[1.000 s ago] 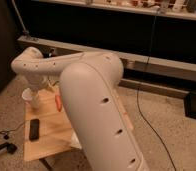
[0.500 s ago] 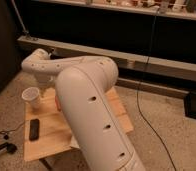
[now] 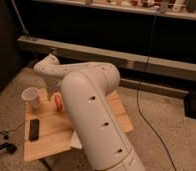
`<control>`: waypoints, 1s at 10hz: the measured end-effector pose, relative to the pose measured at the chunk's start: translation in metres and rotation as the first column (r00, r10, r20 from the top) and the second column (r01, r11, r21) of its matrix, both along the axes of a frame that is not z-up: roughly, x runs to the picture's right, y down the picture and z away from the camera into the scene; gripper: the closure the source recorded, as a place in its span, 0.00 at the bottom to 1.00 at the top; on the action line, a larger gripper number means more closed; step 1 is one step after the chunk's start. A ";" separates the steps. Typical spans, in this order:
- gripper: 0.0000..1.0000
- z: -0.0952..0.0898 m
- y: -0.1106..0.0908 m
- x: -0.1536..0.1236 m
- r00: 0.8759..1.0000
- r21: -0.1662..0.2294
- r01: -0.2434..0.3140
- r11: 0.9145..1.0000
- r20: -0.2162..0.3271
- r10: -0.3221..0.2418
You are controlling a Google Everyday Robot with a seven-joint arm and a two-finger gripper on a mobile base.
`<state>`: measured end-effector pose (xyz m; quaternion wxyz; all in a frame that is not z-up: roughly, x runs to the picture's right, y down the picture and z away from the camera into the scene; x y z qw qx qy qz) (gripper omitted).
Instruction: Drag the pepper across the table
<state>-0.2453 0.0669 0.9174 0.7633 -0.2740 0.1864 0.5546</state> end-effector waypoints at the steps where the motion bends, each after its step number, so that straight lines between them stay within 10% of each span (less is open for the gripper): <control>1: 0.35 0.003 0.004 -0.001 1.000 -0.006 0.002 1.000 0.005 -0.002; 10: 0.35 0.013 -0.002 -0.036 0.995 0.038 0.093 0.995 0.019 -0.093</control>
